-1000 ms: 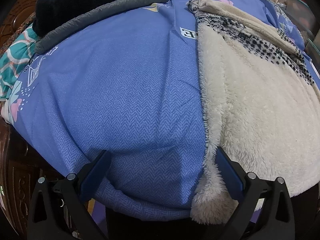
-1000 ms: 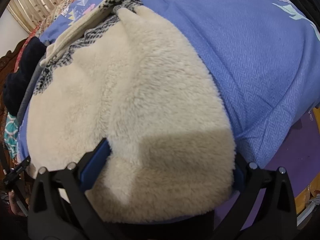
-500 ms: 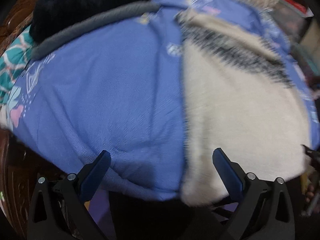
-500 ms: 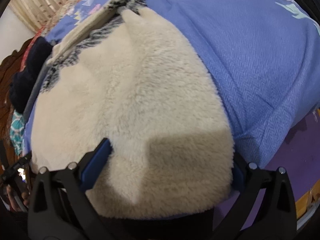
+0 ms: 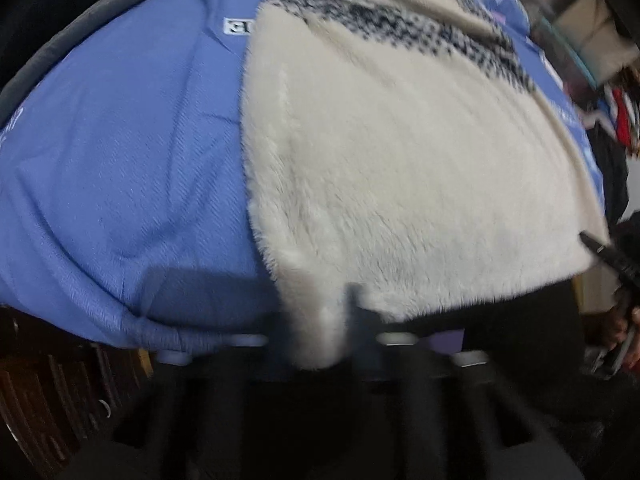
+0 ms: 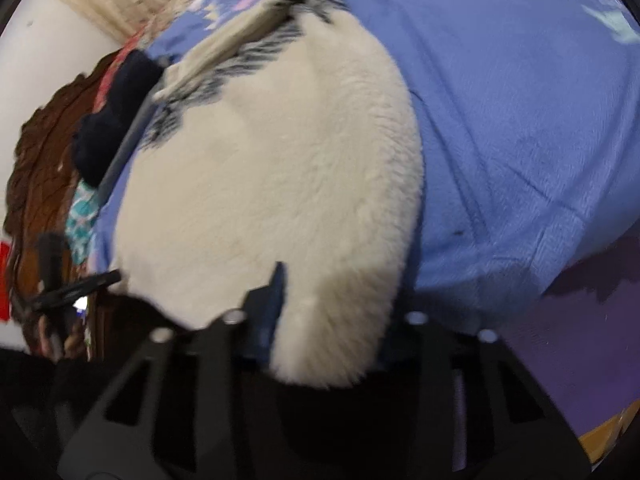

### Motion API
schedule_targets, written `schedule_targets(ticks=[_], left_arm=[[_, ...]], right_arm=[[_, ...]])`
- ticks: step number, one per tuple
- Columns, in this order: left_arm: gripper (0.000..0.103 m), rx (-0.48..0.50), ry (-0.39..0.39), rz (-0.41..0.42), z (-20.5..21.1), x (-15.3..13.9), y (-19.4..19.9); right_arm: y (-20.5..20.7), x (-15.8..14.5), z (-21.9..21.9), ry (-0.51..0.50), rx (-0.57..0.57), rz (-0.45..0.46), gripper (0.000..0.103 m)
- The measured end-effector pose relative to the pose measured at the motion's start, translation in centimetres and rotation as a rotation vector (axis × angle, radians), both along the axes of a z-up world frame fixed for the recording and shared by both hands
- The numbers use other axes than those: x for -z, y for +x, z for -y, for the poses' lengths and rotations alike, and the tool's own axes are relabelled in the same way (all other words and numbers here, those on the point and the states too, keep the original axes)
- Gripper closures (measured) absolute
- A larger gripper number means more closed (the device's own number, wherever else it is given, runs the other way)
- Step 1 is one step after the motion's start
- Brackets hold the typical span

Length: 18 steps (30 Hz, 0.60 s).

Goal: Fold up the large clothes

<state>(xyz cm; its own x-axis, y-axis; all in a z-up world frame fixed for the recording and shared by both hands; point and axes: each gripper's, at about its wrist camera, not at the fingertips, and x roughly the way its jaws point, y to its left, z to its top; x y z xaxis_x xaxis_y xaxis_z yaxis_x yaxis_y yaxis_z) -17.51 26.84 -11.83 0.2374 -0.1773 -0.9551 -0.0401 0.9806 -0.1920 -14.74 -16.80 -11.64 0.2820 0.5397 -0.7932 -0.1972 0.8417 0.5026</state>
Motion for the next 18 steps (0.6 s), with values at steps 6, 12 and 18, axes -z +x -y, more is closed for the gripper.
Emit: schedule_targets(ticks=[6, 12, 18], left_arm=[[0.071, -0.041, -0.202, 0.063, -1.7, -3.6, -0.4], [0.071, -0.173, -0.445, 0.191, -5.5, -8.8, 2.4], [0.071, -0.199, -0.495, 0.287, -7.5, -12.6, 9.9]], right_arm=[[-0.1, -3.8, 0.3, 0.11, -0.053, 0.067, 0.09], [3.2, -7.1, 1.6, 0.274, 0.019, 0.145, 0.09], [11.5, -9.5, 1.6, 0.408, 0.084, 0.162, 0.09]])
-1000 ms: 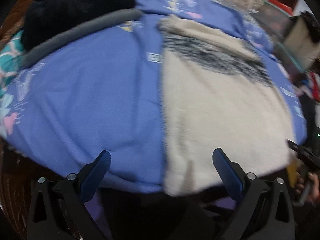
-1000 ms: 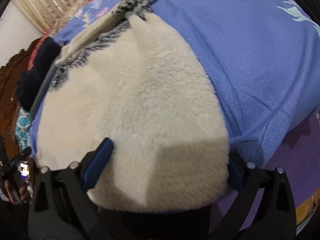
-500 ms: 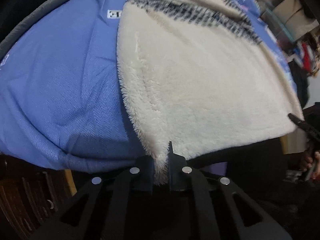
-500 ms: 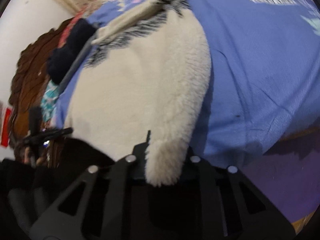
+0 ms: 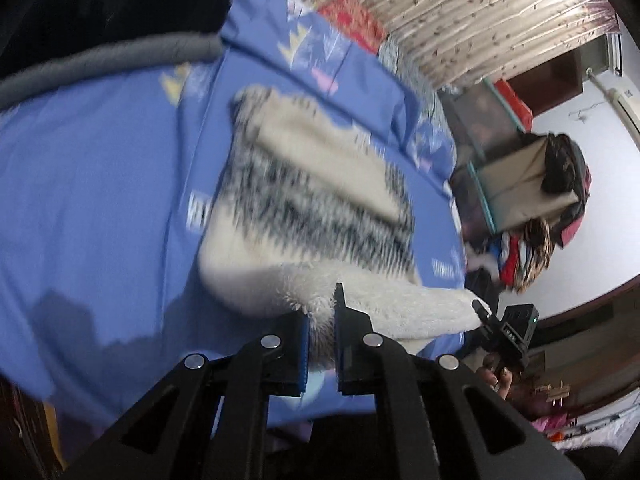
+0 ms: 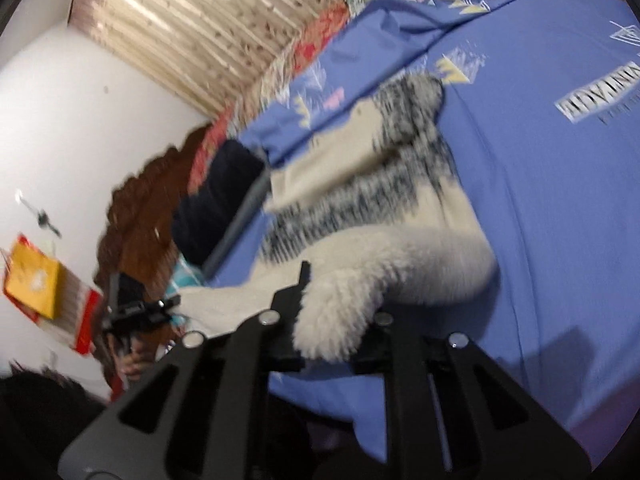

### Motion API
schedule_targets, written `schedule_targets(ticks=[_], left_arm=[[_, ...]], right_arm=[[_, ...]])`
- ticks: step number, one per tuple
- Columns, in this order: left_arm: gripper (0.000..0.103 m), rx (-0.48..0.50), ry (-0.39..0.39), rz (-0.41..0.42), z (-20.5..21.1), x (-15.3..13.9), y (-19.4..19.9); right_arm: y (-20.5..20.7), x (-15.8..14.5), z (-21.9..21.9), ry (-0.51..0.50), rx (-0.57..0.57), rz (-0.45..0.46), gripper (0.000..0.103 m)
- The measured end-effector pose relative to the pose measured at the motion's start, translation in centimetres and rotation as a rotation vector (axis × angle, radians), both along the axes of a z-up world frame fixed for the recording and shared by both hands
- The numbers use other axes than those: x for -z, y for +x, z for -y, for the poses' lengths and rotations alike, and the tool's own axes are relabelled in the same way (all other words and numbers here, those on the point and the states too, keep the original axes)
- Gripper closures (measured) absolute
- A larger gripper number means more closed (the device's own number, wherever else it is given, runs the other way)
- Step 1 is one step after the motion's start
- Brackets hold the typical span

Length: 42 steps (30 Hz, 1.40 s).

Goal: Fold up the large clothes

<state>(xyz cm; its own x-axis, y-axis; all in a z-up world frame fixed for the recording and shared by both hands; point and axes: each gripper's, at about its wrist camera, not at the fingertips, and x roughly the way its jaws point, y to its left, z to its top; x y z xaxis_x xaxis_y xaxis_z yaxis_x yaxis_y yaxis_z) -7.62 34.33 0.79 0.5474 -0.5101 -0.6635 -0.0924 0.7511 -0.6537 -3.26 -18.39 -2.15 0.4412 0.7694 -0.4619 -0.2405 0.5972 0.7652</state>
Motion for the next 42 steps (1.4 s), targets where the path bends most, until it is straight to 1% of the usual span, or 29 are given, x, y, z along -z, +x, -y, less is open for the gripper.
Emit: schedule_targets(ticks=[2, 4, 8, 9, 10, 11, 12, 13, 15, 17, 18, 20, 21, 22, 23, 24, 25, 26, 28, 29, 30, 32, 33, 35, 36, 38, 39, 40, 42], left_arm=[[0.071, -0.003, 0.027, 0.019, -0.3, -1.0, 3.2], [0.071, -0.013, 0.034, 0.003, -1.1, -1.3, 7.9], [0.07, -0.064, 0.058, -0.074, -2.8, -0.5, 16.8], [0.07, -0.089, 0.078, -0.107, -3.0, 0.2, 19.8], [0.069, -0.104, 0.117, -0.145, -3.2, 1.1, 22.7], [0.069, -0.117, 0.138, -0.171, -3.6, 1.9, 24.5], [0.068, -0.136, 0.157, -0.206, -4.1, 3.1, 26.6], [0.068, -0.147, 0.164, -0.242, -4.6, 4.3, 28.1], [0.068, -0.17, 0.133, -0.28, -5.9, 5.8, 29.1], [0.067, -0.172, 0.077, -0.279, -6.7, 6.6, 29.1], [0.066, -0.168, 0.053, -0.254, -6.9, 6.6, 28.9], [0.065, -0.158, 0.048, -0.231, -7.0, 6.8, 28.9], [0.065, -0.153, 0.055, -0.239, -6.8, 7.2, 29.4], [0.065, -0.157, 0.062, -0.254, -6.6, 7.6, 30.0], [0.065, -0.163, 0.063, -0.264, -6.5, 7.7, 30.3], [0.065, -0.167, 0.062, -0.278, -6.2, 8.0, 30.9], [0.065, -0.172, 0.062, -0.292, -6.1, 8.2, 31.3], [0.065, -0.183, 0.061, -0.31, -6.1, 8.4, 31.5], [0.065, -0.184, 0.06, -0.316, -6.1, 8.4, 31.6], [0.065, -0.179, 0.067, -0.317, -6.2, 8.2, 31.5], [0.065, -0.171, 0.079, -0.313, -6.4, 7.9, 31.0], [0.064, -0.127, 0.071, -0.294, -6.9, 7.1, 30.0], [0.061, -0.11, 0.08, -0.29, -7.0, 6.8, 29.7], [0.056, -0.101, 0.171, -0.301, -7.4, 5.8, 28.7], [0.053, -0.093, 0.209, -0.298, -7.8, 5.2, 28.1], [0.052, -0.089, 0.164, -0.268, -8.9, 4.1, 27.0], [0.052, -0.107, 0.142, -0.241, -9.3, 3.3, 26.3], [0.051, -0.115, 0.132, -0.207, -9.2, 2.5, 25.7], [0.051, -0.101, 0.119, -0.137, -8.1, 1.1, 24.8]], right_arm=[[3.4, -0.8, -0.7, 0.007, 0.009, -0.003, 0.09], [8.3, -1.3, -1.5, 0.016, 0.031, -0.037, 0.09], [17.7, -1.2, -3.2, -0.001, 0.073, -0.091, 0.09], [21.2, -0.4, -3.6, 0.032, 0.115, -0.137, 0.086], [23.6, 0.1, -3.7, 0.044, 0.151, -0.156, 0.082], [25.1, 0.5, -3.9, 0.033, 0.181, -0.164, 0.057], [27.0, 0.7, -3.8, -0.015, 0.248, -0.161, 0.025], [28.0, 0.6, -3.3, -0.053, 0.334, -0.126, 0.021], [29.0, 0.6, -2.6, -0.077, 0.396, -0.096, 0.021], [29.3, 0.8, -2.2, -0.071, 0.37, -0.09, 0.021], [28.9, 0.6, -2.5, -0.087, 0.315, -0.063, 0.021], [27.6, 0.2, -4.8, -0.197, 0.197, -0.001, 0.023], [27.2, 0.1, -6.2, -0.232, 0.14, 0.015, 0.029], [27.0, 0.3, -8.5, -0.262, 0.056, 0.029, 0.036], [26.7, 0.5, -11.4, -0.281, -0.041, 0.036, 0.04], [26.5, 0.8, -13.5, -0.293, -0.112, 0.036, 0.048], [26.4, 1.4, -16.7, -0.32, -0.21, 0.027, 0.054], [26.2, 2.3, -19.9, -0.357, -0.294, 0.016, 0.055], [26.6, 4.4, -23.7, -0.436, -0.357, -0.003, 0.056], [27.4, 5.5, -25.0, -0.487, -0.351, -0.013, 0.056], [28.8, 6.5, -25.7, -0.536, -0.308, -0.009, 0.056], [31.6, 7.6, -24.8, -0.557, -0.185, -0.014, 0.063], [33.1, 8.4, -23.3, -0.477, -0.125, -0.077, 0.067], [34.1, 9.1, -21.5, -0.334, -0.087, -0.172, 0.067], [33.9, 8.7, -20.9, -0.313, -0.09, -0.171, 0.067], [33.0, 7.8, -20.2, -0.329, -0.1, -0.136, 0.064], [32.3, 7.1, -19.5, -0.32, -0.098, -0.127, 0.059], [31.8, 6.4, -18.9, -0.303, -0.093, -0.115, 0.055], [30.5, 4.4, -18.0, -0.299, -0.075, -0.056, 0.051]])
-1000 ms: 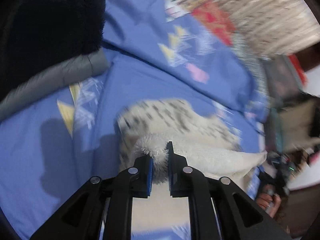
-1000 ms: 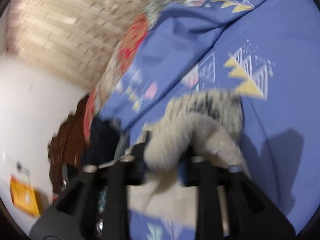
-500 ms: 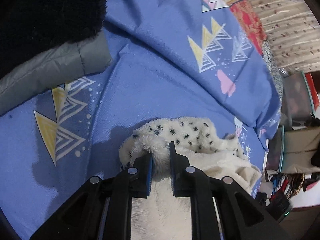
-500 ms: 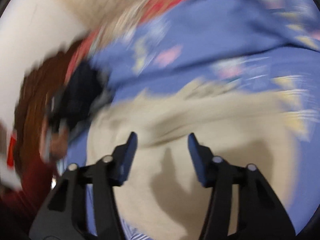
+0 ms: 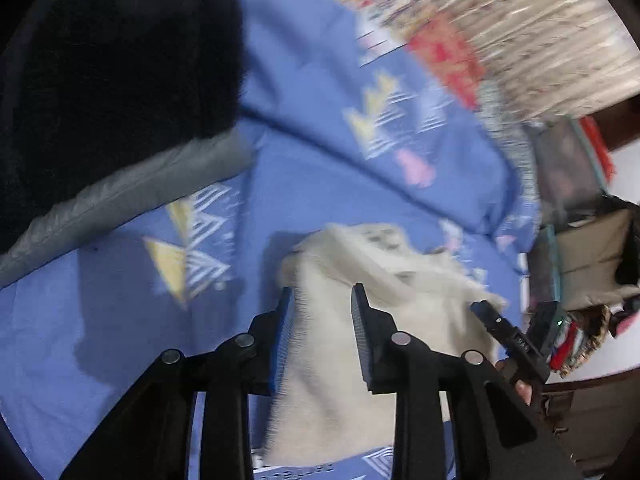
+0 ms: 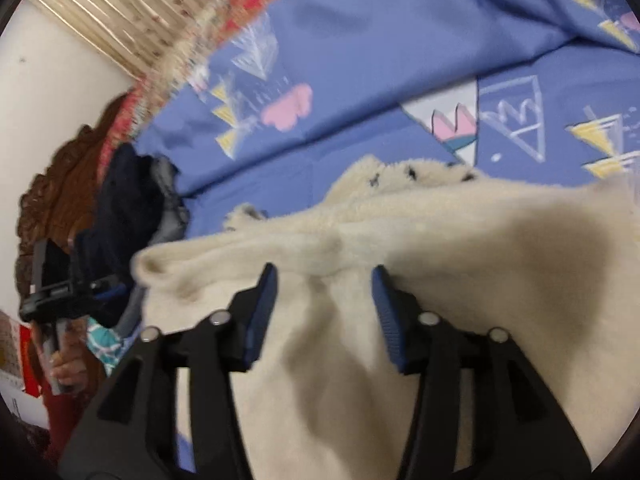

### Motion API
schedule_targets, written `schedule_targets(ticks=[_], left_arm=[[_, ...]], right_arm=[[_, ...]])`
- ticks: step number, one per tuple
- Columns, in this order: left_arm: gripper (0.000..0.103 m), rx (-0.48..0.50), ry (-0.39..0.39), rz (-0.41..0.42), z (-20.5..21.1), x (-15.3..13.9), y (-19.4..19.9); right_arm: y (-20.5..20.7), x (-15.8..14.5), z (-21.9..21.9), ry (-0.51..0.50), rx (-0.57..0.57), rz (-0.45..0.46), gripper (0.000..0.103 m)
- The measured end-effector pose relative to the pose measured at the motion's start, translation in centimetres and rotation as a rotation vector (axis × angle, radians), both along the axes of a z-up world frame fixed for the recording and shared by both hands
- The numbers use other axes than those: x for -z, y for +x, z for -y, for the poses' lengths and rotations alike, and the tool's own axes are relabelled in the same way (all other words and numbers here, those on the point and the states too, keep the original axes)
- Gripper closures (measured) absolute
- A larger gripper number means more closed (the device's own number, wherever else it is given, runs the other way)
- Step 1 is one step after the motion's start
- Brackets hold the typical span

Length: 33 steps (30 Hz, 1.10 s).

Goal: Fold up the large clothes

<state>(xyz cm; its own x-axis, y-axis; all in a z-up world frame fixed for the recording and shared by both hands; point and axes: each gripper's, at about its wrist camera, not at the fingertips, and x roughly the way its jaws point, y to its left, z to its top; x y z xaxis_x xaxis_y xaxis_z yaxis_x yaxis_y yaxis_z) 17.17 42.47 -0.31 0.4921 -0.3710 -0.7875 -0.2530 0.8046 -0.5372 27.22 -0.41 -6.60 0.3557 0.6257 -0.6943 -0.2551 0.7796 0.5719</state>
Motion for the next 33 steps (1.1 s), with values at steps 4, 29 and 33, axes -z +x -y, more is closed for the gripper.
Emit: schedule_targets(ticks=[4, 29, 33], left_arm=[[0.051, 0.153, 0.077, 0.08, 6.0, -0.8, 0.3], [0.026, 0.155, 0.379, 0.081, 6.9, 2.7, -2.6], [0.007, 0.126, 0.159, 0.016, 4.1, 5.2, -5.0]], right_arm=[[-1.8, -2.6, 1.2, -0.029, 0.02, 0.089, 0.05], [-6.3, -2.3, 11.9, 0.105, 0.111, 0.175, 0.016], [-10.4, -1.4, 16.0, 0.038, 0.172, 0.182, 0.01]])
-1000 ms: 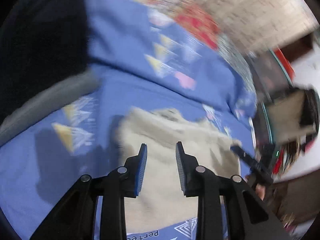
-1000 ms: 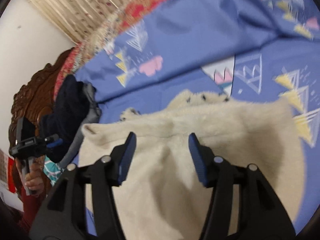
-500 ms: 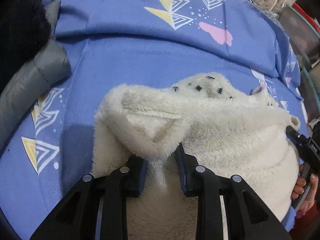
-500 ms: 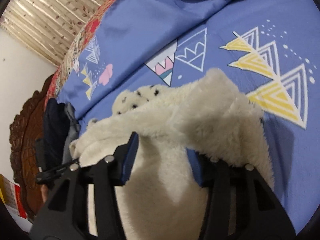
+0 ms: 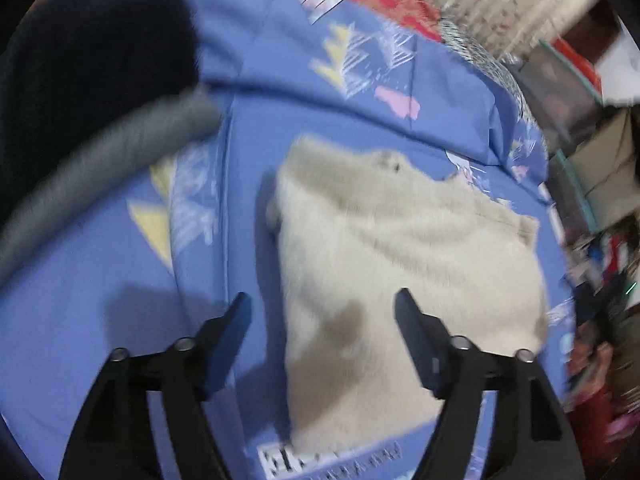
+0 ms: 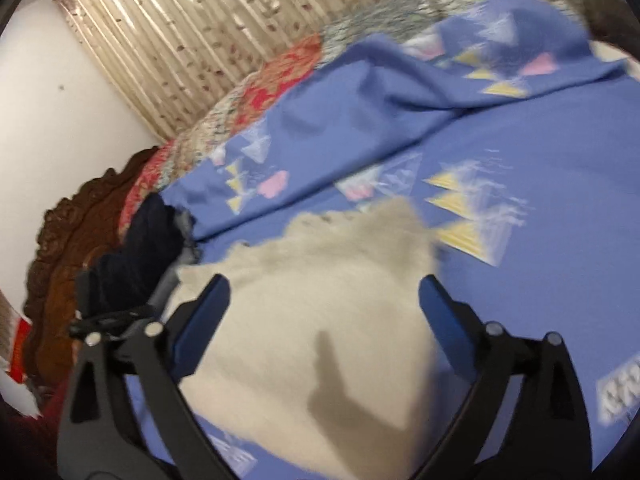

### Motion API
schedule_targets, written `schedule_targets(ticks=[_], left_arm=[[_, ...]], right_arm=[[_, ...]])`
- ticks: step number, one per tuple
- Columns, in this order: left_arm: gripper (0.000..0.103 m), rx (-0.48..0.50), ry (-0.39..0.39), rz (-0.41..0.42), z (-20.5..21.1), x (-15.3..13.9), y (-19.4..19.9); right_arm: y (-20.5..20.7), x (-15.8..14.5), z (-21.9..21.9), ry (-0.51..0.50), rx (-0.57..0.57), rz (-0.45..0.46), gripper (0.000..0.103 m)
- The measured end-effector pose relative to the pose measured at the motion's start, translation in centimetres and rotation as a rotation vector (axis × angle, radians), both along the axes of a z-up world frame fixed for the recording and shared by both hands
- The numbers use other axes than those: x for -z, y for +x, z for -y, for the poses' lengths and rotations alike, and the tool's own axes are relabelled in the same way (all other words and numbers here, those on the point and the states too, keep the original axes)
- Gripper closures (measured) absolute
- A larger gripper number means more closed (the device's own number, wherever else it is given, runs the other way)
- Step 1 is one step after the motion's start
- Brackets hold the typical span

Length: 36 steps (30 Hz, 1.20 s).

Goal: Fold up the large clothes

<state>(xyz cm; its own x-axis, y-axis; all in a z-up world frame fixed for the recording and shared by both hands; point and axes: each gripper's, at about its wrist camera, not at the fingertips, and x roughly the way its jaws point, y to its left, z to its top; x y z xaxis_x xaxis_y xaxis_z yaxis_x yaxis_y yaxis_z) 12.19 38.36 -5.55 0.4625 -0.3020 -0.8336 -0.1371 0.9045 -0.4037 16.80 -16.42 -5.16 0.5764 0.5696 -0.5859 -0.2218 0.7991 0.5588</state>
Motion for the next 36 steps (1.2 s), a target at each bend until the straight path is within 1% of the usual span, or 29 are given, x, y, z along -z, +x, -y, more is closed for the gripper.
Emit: schedule_targets(ticks=[1, 3, 5, 7, 9, 11, 14, 18, 20, 21, 24, 26, 27, 28, 29, 30, 31, 32, 33, 34, 36], left_arm=[[0.006, -0.015, -0.042, -0.018, -0.3, 0.9, -0.2], [0.005, -0.054, -0.102, -0.043, -0.8, 2.6, -0.3], [0.005, -0.075, -0.157, -0.046, -0.7, 3.8, 0.2], [0.005, -0.082, -0.239, -0.044, -0.3, 4.7, 1.1], [0.003, -0.066, -0.252, -0.043, 0.5, 5.1, 1.8], [0.002, -0.031, -0.217, -0.061, 1.7, 5.8, 2.9], [0.001, -0.009, -0.186, -0.088, 2.8, 7.0, 4.0], [-0.008, 0.027, -0.157, -0.078, 4.3, 7.4, 5.0], [-0.01, 0.042, -0.123, -0.079, 5.1, 7.5, 5.4], [-0.01, 0.052, -0.088, -0.082, 5.7, 7.6, 5.7], [-0.01, 0.078, -0.009, -0.073, 7.2, 7.6, 6.0], [-0.01, 0.08, 0.015, -0.071, 7.8, 7.5, 6.2], [-0.009, 0.077, 0.026, -0.068, 8.1, 7.4, 6.2], [0.003, 0.078, 0.035, -0.066, 8.4, 7.2, 6.3], [0.012, 0.078, 0.046, -0.071, 8.6, 7.0, 6.3], [0.024, 0.078, 0.053, -0.082, 8.9, 6.8, 6.3], [0.035, 0.077, 0.056, -0.089, 9.3, 6.5, 6.2], [0.041, 0.08, 0.063, -0.088, 9.6, 6.3, 6.2], [0.048, 0.09, 0.063, -0.086, 10.1, 5.8, 6.0], [0.052, 0.094, 0.068, -0.076, 10.6, 5.3, 5.6], [0.054, 0.112, 0.072, -0.037, 11.4, 3.9, 4.4]], right_arm=[[-0.6, 1.1, 0.9, 0.005, 0.012, -0.036, 0.01], [-1.0, 3.2, 2.1, 0.032, 0.035, -0.113, 0.01], [-1.0, 5.1, 2.7, 0.08, 0.053, -0.174, 0.01], [-0.7, 6.0, 2.7, 0.108, 0.053, -0.187, 0.01], [0.1, 6.6, 2.2, 0.13, 0.043, -0.2, 0.01], [0.9, 7.2, 1.4, 0.136, 0.027, -0.218, 0.01], [2.2, 8.0, -0.1, 0.116, 0.008, -0.231, 0.009], [3.4, 8.2, -1.9, 0.082, -0.019, -0.206, 0.006], [4.0, 8.2, -2.7, 0.079, -0.031, -0.204, 0.006], [4.3, 8.1, -3.4, 0.069, -0.041, -0.203, 0.006], [5.0, 7.8, -6.0, 0.057, -0.11, -0.201, 0.006], [5.0, 7.5, -8.2, 0.026, -0.156, -0.19, 0.007], [5.0, 7.7, -9.5, 0.015, -0.191, -0.203, 0.009], [4.9, 7.9, -10.1, 0.004, -0.195, -0.213, 0.019], [4.9, 8.1, -11.1, -0.024, -0.204, -0.233, 0.027], [4.6, 8.1, -11.5, -0.038, -0.208, -0.238, 0.051], [4.1, 7.9, -12.1, -0.024, -0.225, -0.246, 0.061], [3.7, 7.5, -12.4, -0.016, -0.233, -0.243, 0.063], [2.8, 6.5, -13.3, -0.027, -0.251, -0.22, 0.065], [2.0, 5.9, -13.9, -0.038, -0.263, -0.202, 0.067], [0.0, 3.7, -15.5, -0.055, -0.299, -0.15, 0.067]])
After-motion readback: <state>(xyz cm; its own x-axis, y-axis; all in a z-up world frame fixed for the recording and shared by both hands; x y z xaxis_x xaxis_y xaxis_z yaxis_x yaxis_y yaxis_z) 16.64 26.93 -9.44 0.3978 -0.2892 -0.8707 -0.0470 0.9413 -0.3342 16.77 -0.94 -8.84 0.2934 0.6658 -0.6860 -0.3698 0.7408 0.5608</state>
